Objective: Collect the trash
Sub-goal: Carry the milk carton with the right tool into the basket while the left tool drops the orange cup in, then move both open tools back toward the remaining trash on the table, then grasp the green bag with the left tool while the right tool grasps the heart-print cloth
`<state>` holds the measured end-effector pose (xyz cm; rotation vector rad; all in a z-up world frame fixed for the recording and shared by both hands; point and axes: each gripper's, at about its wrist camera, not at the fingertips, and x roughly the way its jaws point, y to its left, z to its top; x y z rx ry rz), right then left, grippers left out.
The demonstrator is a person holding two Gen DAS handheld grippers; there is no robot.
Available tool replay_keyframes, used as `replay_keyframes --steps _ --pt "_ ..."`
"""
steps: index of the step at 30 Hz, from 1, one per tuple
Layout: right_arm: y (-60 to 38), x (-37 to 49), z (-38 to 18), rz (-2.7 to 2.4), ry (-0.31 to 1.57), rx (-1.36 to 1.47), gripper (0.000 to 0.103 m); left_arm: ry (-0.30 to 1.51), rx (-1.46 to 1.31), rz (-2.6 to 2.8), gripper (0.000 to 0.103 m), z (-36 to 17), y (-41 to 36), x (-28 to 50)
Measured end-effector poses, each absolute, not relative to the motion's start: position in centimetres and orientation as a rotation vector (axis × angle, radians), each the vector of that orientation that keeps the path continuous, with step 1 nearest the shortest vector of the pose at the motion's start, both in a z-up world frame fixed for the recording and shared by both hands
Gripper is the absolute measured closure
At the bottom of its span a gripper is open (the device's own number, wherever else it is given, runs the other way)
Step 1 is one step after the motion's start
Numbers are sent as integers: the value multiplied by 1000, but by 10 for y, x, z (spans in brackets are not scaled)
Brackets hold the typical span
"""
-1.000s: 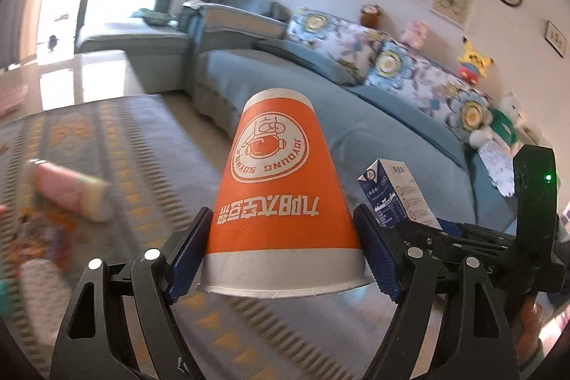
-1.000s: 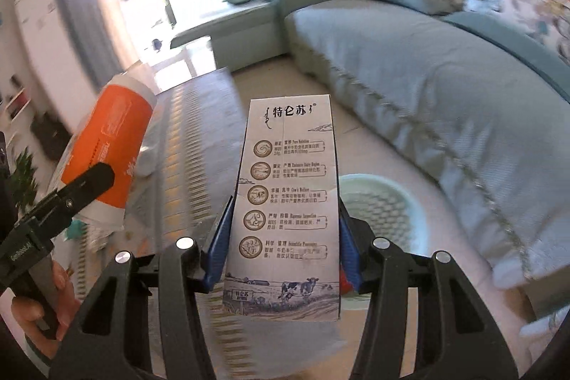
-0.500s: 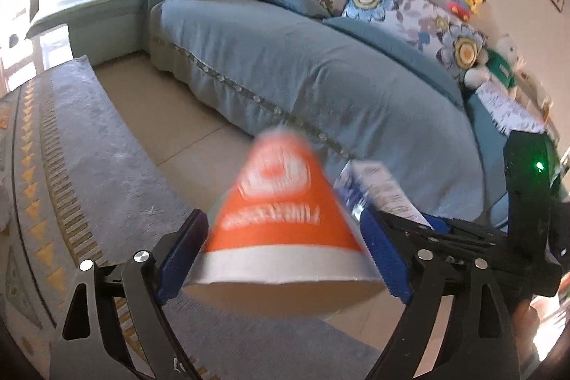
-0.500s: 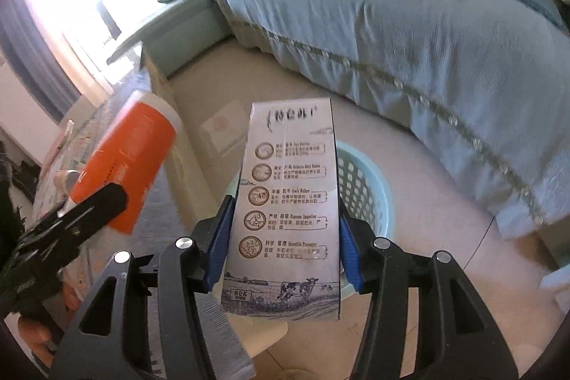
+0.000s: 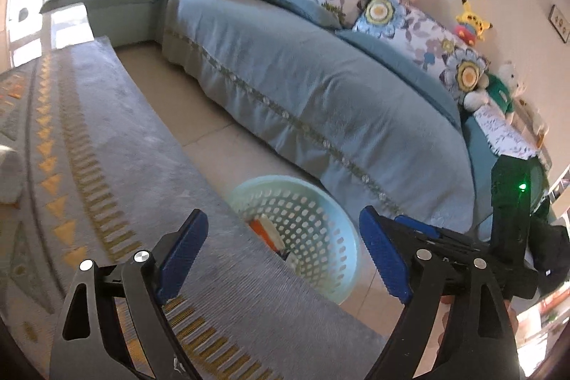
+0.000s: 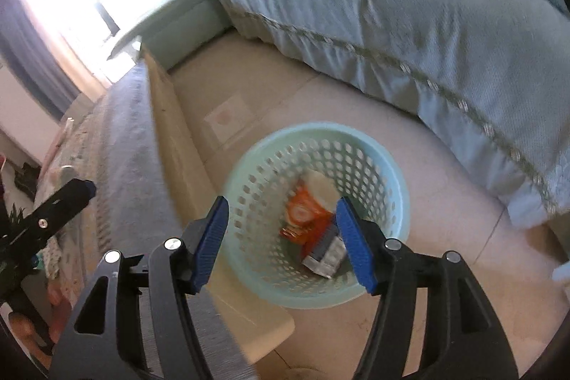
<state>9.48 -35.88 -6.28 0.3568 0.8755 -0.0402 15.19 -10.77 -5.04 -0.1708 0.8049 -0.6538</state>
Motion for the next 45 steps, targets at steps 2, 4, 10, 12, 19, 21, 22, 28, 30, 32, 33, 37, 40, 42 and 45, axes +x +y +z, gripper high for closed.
replay_keyframes --steps 2,4,10,12,19,21,22,28,30,32,33,37,40,42,45 --pt "-343 91 -45 -5 835 321 44 763 -183 -637 19 -36 -90 139" --pt "-319 89 -24 42 793 283 44 731 -194 -619 19 -23 -72 128" --pt "-234 81 20 208 718 193 46 647 -263 -486 19 8 6 87" --pt "-199 81 25 273 715 154 50 630 -278 -406 19 11 38 76" --pt "-101 90 11 433 753 53 86 626 -297 -68 19 0 158 50" --pt "-76 95 6 479 768 35 86 666 -308 -10 19 -12 186 51" --pt "-65 96 3 500 774 27 86 680 -312 8 19 -17 195 52" --pt "-10 104 -17 584 817 -52 86 790 -361 54 18 -62 248 62" --pt "4 108 -26 606 839 -71 86 809 -358 44 18 -68 247 70" --pt "13 110 -31 615 850 -90 86 824 -339 33 18 -74 245 76" --pt "16 111 -34 623 857 -97 86 829 -331 30 18 -75 243 79" --pt "26 115 -42 637 881 -90 86 880 -267 61 27 -86 236 91" --pt "30 120 -50 638 907 -81 84 871 -238 83 51 -86 231 90" --pt "31 123 -55 643 931 -68 77 859 -255 76 55 -85 232 88" --pt "35 127 -62 637 949 -58 58 838 -254 86 56 -83 231 84"
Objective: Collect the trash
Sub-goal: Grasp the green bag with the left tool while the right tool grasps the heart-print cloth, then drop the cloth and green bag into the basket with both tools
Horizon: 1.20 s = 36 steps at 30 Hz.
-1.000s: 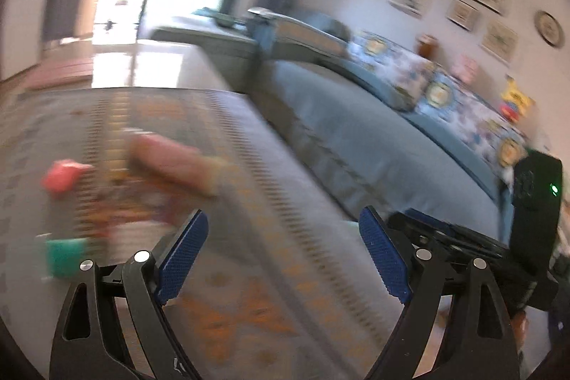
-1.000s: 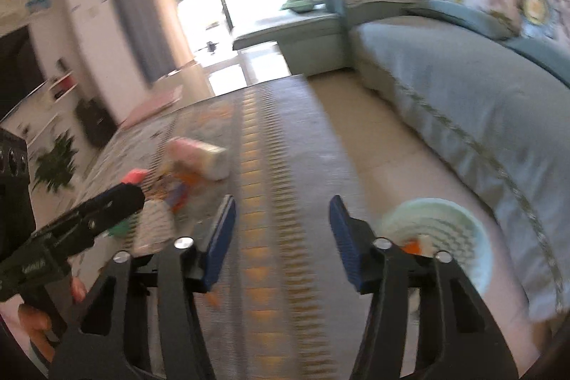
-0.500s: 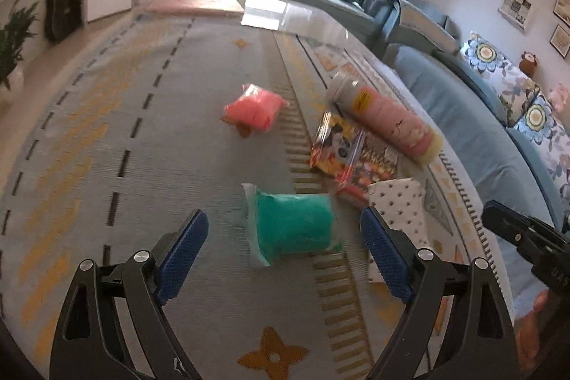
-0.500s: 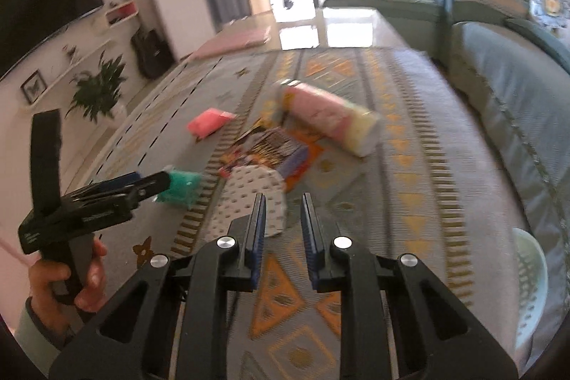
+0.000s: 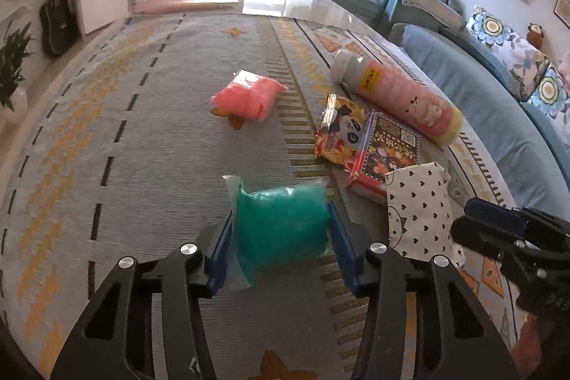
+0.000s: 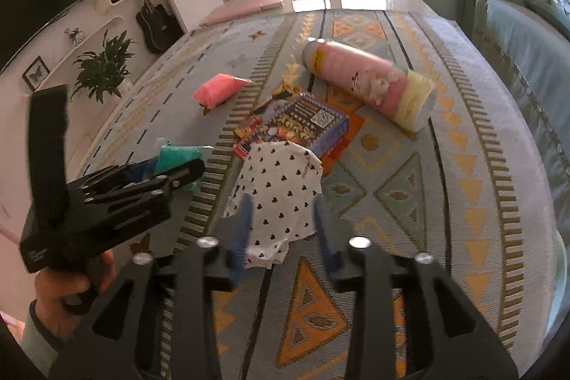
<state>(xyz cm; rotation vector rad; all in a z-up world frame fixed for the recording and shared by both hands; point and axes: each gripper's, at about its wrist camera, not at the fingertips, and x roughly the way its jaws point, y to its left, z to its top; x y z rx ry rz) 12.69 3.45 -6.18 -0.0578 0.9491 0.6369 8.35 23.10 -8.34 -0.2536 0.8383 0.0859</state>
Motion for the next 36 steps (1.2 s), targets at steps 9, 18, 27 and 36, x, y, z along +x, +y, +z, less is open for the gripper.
replay_keyframes --steps 9,18,27,36 --pt "59 134 -77 623 983 -94 41 745 -246 93 56 -73 229 72" --pt "56 140 -87 634 1008 -61 66 726 -237 87 56 -70 227 70" --pt "25 126 -68 667 974 -3 91 697 -219 84 56 -64 219 63" --pt "-39 106 -19 542 823 17 91 609 -185 -49 56 -19 164 51"
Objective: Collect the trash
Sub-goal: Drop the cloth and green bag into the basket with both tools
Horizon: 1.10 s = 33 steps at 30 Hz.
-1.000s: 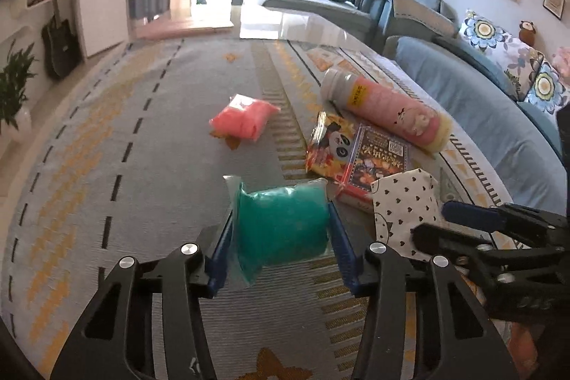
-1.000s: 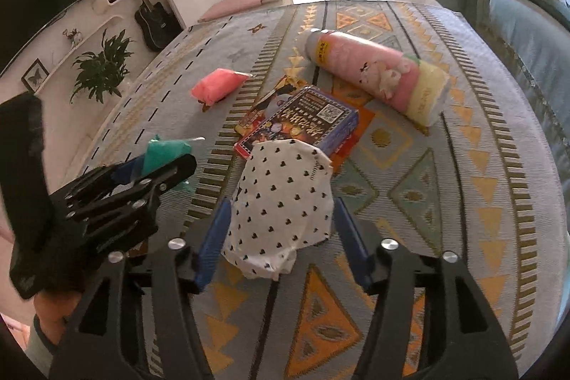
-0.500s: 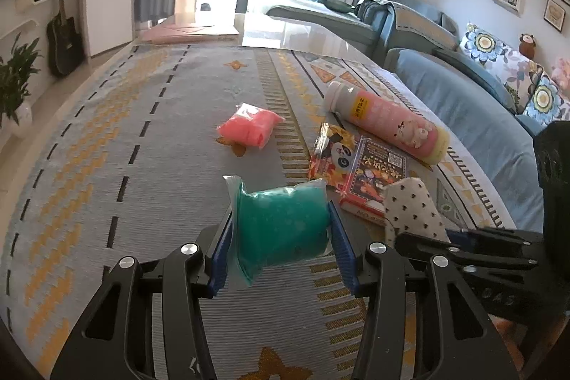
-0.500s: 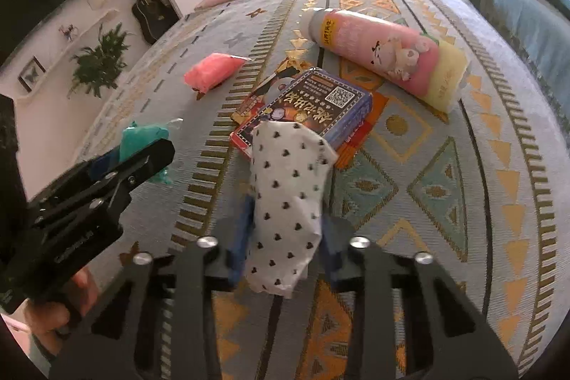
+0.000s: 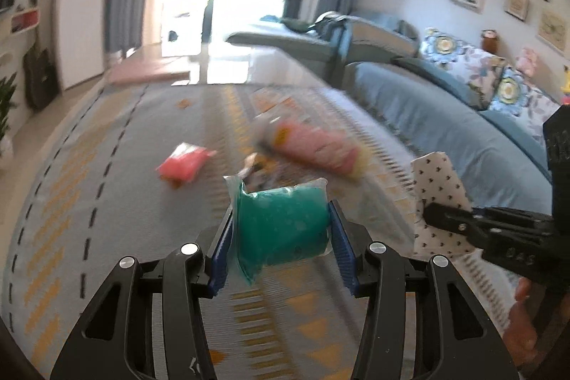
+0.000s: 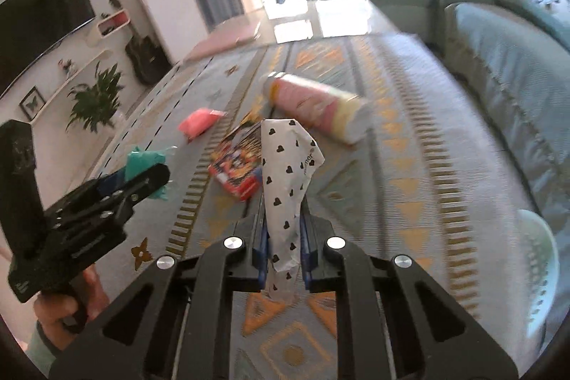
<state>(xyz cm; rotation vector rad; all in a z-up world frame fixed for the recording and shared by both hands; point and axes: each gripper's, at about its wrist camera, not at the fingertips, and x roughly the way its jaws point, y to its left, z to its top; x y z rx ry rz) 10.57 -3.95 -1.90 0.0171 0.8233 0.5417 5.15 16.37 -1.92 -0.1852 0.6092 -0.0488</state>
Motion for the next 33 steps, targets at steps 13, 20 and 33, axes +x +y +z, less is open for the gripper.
replay_keyframes --steps 13,20,33 --pt "-161 77 18 308 682 76 91 544 -125 -268 56 16 49 62" --pt "-236 63 21 153 652 151 91 512 -93 -386 56 26 -12 73" --pt "-341 64 -35 -62 757 301 91 593 -36 -538 56 -13 -119 107"
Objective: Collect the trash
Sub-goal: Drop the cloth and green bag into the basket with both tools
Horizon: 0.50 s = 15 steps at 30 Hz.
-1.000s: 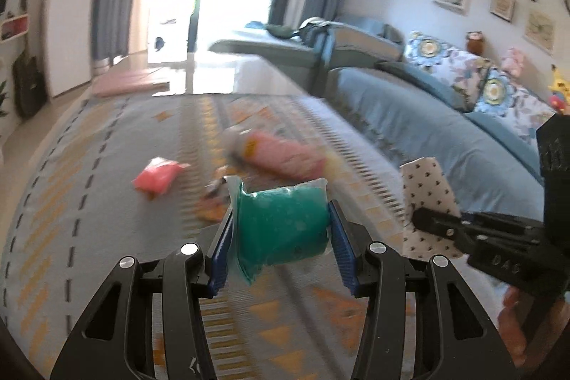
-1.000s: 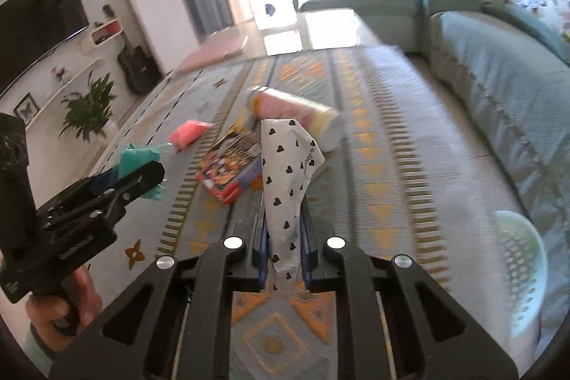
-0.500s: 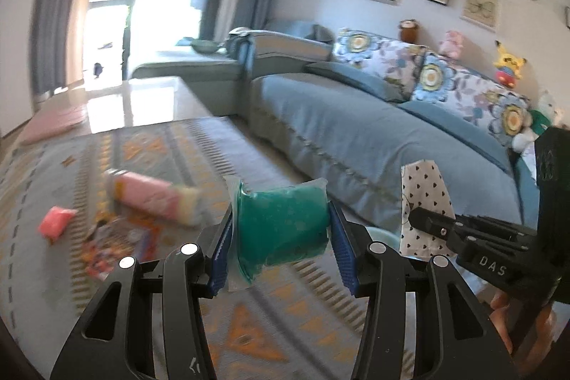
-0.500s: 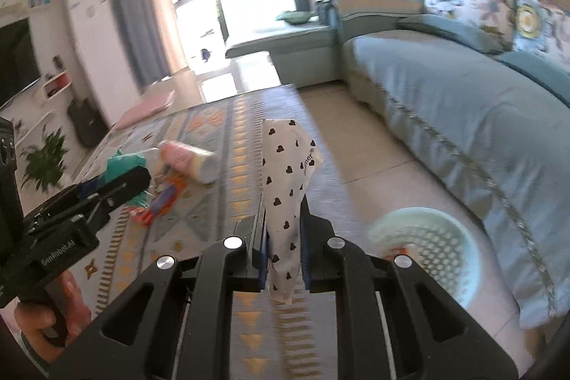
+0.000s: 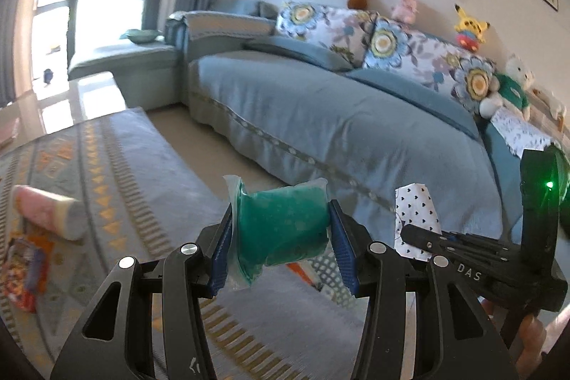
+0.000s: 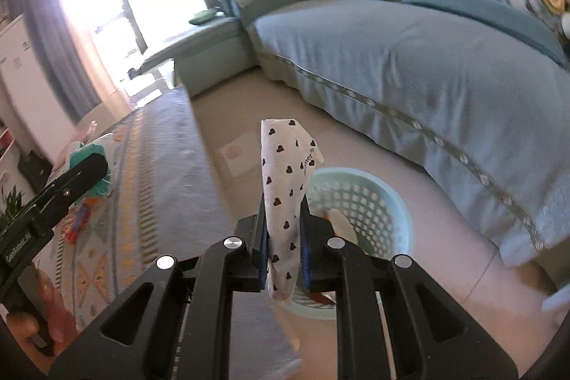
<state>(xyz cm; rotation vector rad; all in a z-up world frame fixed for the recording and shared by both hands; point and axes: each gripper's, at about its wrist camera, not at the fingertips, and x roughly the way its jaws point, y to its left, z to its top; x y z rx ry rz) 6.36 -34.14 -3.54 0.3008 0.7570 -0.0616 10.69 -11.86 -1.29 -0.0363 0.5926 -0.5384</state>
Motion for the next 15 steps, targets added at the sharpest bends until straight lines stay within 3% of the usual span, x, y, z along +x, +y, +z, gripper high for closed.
replay_keyframes --steps 15 --pt "-382 83 -98 -170 908 400 88 750 -37 -626 55 -69 -164 149"
